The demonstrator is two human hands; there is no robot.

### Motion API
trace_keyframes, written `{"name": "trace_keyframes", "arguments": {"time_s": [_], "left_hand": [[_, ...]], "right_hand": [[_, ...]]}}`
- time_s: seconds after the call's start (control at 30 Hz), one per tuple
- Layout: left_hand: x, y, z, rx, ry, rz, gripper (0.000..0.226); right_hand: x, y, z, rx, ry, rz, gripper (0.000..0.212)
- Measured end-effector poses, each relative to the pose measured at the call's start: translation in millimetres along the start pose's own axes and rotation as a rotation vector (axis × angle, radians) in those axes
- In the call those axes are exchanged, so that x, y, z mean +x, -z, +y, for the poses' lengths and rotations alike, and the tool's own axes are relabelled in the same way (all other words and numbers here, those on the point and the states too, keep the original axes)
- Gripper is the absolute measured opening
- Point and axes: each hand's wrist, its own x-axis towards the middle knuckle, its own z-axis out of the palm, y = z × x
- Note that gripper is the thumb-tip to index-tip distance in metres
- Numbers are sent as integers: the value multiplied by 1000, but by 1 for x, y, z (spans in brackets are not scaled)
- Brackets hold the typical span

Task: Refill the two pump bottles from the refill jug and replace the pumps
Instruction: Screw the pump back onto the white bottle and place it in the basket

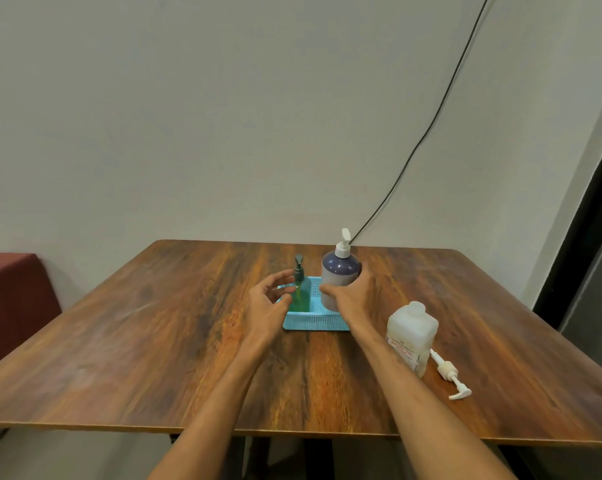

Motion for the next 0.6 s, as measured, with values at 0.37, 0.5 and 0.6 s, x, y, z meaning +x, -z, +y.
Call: {"name": "trace_keyframes", "arguments": {"time_s": [0.37,0.5,0.6], "left_hand": [[34,-1,-29,105,69,148,22],[39,-2,-34,132,73,146,22],[41,-3,-41,161,93,141,22]], "right_hand": [[37,-23,30,-113,-105,-47,80],[37,-29,39,-181,-140,-59,80],[35,-32,45,-245,-135,-65,79]]}}
